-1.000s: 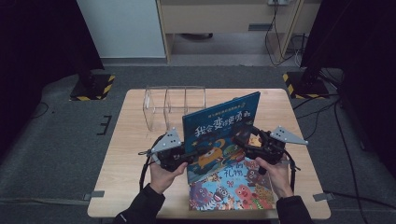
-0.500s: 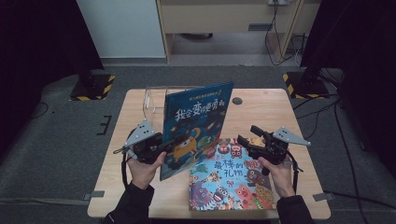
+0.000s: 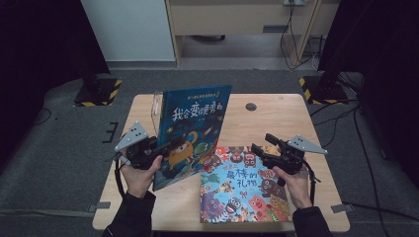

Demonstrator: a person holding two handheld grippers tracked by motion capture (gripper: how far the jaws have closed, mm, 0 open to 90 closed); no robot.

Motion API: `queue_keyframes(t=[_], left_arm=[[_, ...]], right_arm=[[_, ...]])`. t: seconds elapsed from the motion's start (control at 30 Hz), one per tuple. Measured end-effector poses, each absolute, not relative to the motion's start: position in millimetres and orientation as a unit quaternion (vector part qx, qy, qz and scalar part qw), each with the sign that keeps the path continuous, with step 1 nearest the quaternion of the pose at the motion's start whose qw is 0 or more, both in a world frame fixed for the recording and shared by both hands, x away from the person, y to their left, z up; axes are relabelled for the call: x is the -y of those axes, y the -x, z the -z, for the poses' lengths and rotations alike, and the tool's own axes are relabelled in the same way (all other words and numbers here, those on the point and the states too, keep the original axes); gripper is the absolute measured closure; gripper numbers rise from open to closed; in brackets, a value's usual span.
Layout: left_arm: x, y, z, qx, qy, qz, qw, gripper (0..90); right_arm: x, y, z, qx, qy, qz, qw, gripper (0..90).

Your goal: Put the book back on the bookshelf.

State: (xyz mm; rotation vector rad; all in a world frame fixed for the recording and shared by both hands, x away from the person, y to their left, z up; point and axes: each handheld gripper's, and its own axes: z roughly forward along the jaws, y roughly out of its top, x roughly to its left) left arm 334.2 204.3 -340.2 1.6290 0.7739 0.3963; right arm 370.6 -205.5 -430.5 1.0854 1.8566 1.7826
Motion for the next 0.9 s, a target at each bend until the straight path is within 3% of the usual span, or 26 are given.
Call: queue_keyframes(t=[0.9], left_arm=[[-178.8,-338.8,355.8,-0.249,-0.741,-0.075,0.619,82.1]], right_arm=[[183.1,-368.4,427.6,-0.654,-0.354,-0.650,0.155,20.1]])
